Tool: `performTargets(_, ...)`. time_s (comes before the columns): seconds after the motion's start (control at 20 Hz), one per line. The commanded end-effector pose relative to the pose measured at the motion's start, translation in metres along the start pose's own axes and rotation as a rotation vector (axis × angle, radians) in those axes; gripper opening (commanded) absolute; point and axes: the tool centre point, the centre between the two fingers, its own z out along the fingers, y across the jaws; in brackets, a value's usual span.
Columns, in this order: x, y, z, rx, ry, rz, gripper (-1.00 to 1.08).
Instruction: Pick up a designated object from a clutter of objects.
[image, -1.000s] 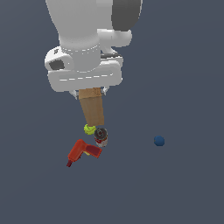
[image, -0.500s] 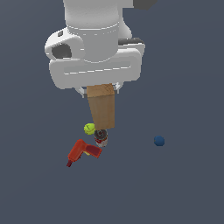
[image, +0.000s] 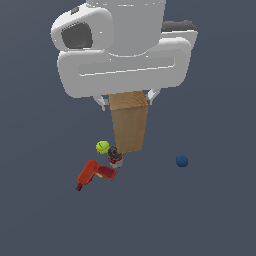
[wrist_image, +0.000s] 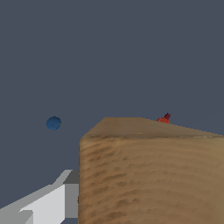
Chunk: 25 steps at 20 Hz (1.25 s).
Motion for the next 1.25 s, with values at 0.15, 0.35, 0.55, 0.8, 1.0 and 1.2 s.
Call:
performTargets(0.15, 0.018, -0.010, -0.023, -0.002, 0.010, 0.000, -1.00)
performTargets(0.35, 0.028, -0.016, -0.032, -0.002, 0.010, 0.000, -1.00)
performTargets(0.55, 0.036, -0.019, -0.039, -0.002, 0.010, 0.000, -1.00)
performTargets(0.8, 0.041, -0.022, -0.044, -0.002, 0.010, 0.000, -1.00)
performTargets(1.0, 0.044, -0.023, -0.046, -0.002, 0.010, 0.000, -1.00)
performTargets(1.2, 0.044, -0.023, -0.047, -0.002, 0.010, 0.000, -1.00)
